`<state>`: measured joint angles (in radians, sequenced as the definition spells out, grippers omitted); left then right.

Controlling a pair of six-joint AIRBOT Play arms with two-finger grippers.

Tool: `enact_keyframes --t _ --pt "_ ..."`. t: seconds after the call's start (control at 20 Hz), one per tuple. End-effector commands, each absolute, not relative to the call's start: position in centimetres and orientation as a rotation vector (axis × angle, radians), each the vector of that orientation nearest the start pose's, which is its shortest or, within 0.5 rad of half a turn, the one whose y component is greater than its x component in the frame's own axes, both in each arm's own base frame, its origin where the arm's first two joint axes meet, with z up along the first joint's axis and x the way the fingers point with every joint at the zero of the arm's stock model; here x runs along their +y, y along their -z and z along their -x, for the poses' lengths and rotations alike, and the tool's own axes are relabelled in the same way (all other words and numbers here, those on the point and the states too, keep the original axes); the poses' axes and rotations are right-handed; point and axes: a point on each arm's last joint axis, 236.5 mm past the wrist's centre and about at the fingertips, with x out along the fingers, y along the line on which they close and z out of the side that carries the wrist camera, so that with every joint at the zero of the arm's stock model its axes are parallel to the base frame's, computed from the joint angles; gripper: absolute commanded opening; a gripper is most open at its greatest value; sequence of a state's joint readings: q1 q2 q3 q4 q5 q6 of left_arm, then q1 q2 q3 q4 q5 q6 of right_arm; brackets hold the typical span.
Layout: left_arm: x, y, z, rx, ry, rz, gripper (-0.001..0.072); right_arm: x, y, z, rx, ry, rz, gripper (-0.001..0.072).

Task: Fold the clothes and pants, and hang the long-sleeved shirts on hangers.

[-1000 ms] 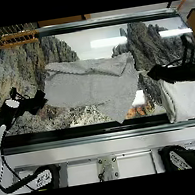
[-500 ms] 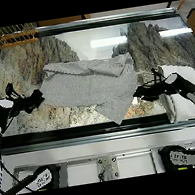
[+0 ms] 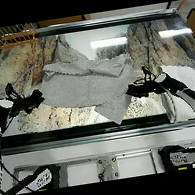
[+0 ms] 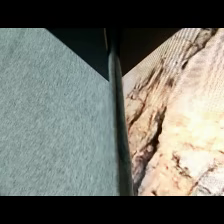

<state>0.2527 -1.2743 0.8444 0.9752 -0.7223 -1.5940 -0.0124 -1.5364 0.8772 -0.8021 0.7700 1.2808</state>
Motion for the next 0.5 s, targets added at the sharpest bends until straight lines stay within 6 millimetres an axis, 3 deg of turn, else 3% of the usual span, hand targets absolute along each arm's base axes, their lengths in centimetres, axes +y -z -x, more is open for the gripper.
enact_keyframes --t 0.0,0.05,0.15,0.25,0.3,0.35,0.45 --pt "1.5 4.3 -40.5 1.028 -0.138 0.778 0.0007 11.4 12.1 -38.8 1.287 -0.276 -0.545 0.0235" --pt "1.4 4.3 -40.5 1.028 -0.138 0.778 0.0008 11.4 12.0 -38.8 1.277 -0.297 -0.517 0.0054" --pt "1.7 4.0 -40.6 1.017 -0.140 0.779 0.0007 10.8 10.8 -39.5 1.243 -0.306 -0.465 0.0029" --pt "2.7 0.8 -41.7 0.943 -0.132 0.769 0.0007 9.6 6.8 -41.6 1.152 -0.325 -0.335 0.0028" --pt "3.5 -2.5 -42.7 0.869 -0.119 0.756 0.0007 9.1 3.5 -43.0 1.084 -0.341 -0.274 0.0028" --pt "4.2 -6.6 -43.5 0.786 -0.101 0.736 0.0007 8.5 -1.2 -44.5 0.992 -0.353 -0.218 0.0028" --pt "4.6 -16.7 -43.9 0.594 -0.046 0.675 0.0007 8.0 -12.7 -46.4 0.761 -0.371 -0.142 0.0028"
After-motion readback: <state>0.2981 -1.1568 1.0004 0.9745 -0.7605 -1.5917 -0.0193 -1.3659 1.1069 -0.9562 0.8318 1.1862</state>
